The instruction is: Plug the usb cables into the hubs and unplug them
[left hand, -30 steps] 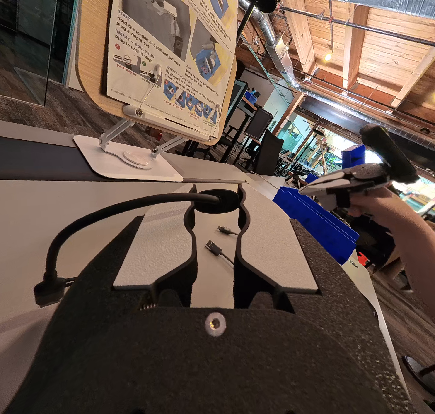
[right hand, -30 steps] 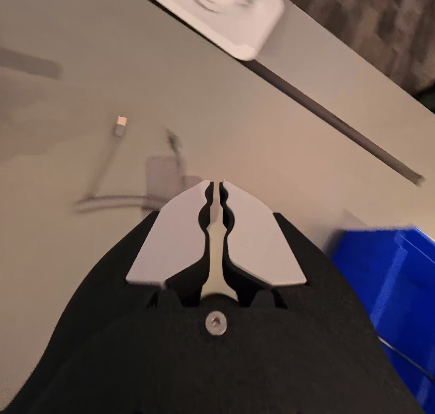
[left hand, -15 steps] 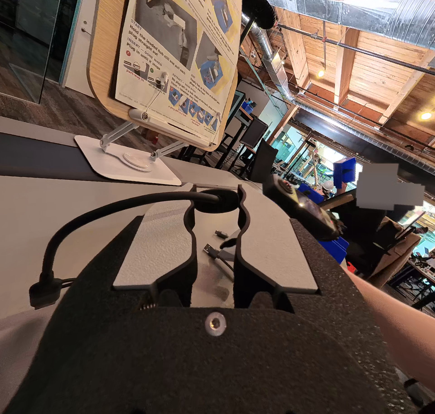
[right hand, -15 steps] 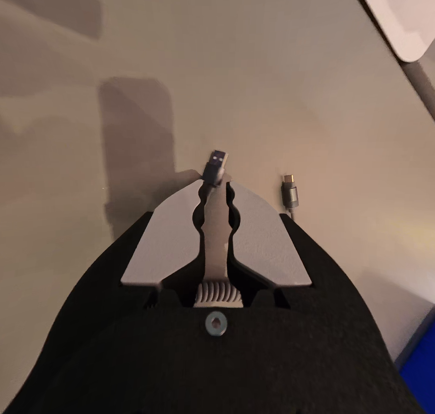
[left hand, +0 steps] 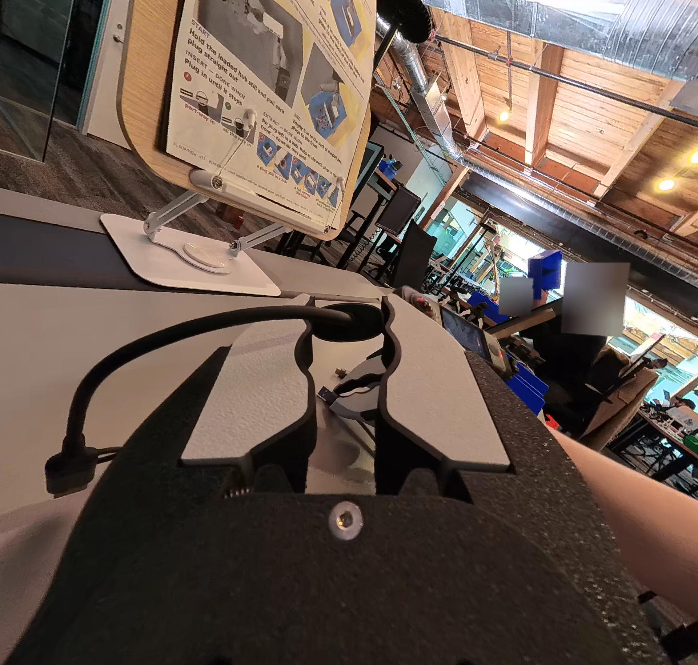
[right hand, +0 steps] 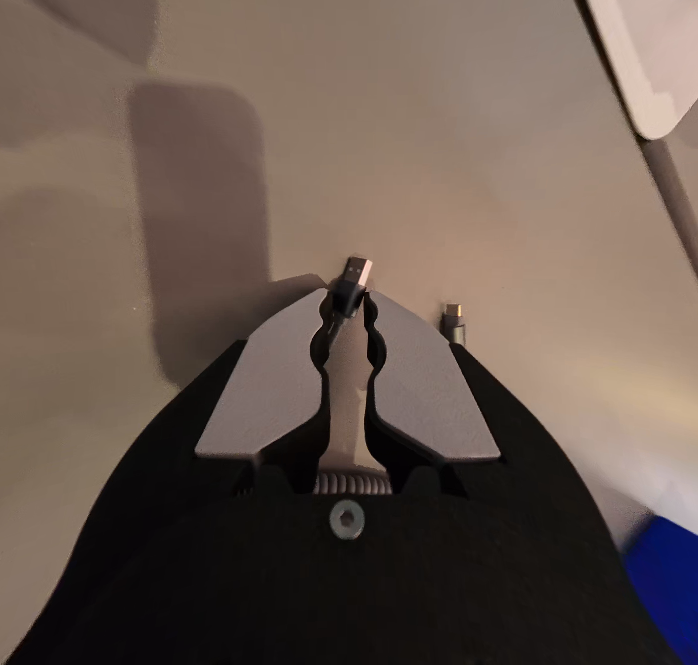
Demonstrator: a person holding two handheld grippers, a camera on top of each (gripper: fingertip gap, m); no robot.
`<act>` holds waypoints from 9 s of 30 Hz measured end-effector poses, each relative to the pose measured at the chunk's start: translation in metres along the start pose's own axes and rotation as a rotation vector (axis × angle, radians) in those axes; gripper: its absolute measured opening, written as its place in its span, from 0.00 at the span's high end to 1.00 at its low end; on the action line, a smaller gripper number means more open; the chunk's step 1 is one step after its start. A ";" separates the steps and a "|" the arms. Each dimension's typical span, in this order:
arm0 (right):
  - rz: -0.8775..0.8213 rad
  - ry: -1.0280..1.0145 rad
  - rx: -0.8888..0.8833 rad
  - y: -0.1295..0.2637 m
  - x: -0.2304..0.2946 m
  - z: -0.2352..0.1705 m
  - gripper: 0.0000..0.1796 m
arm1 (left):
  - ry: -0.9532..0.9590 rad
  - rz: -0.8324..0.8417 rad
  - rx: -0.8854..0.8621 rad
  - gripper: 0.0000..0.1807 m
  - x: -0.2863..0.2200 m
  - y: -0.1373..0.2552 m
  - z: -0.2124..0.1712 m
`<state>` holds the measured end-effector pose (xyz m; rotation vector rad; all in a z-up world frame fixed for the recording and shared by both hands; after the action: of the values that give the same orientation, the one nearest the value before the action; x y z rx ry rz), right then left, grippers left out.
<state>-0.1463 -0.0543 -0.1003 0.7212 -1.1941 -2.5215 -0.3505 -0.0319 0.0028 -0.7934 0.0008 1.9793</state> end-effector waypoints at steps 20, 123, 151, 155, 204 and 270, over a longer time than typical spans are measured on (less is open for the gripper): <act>0.006 -0.281 0.073 0.036 -0.028 -0.004 0.88 | 0.014 0.005 -0.017 0.82 0.003 0.003 0.004; 0.199 0.467 -0.430 0.077 0.144 0.006 0.88 | -0.168 0.043 -0.126 0.82 0.009 0.023 0.034; -0.078 -0.045 -0.166 0.036 0.102 -0.004 0.94 | -0.165 0.048 -0.122 0.82 0.007 0.022 0.032; -0.059 -0.086 -0.142 0.036 0.100 -0.004 0.94 | -0.159 0.049 -0.113 0.82 0.007 0.021 0.029; 0.324 -0.522 -0.802 0.105 0.018 -0.009 0.95 | -0.181 -0.004 -0.070 0.82 -0.006 0.009 0.015; 1.068 -0.623 -0.562 0.060 0.055 0.030 0.97 | -0.302 -0.090 -0.214 0.82 -0.024 0.019 0.034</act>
<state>-0.2073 -0.0957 -0.0552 -0.7178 -0.6208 -1.9300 -0.3757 -0.0500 0.0359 -0.6093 -0.4237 2.0168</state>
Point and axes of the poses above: each gripper's, where its closed fingertips meet, y back along the fingers, z out of its top, x = y × z across the jaws, the point moved 6 cm from there along y, back along the fingers, and after that the axes turned 11 degrees about -x, right-handed, at the moved point
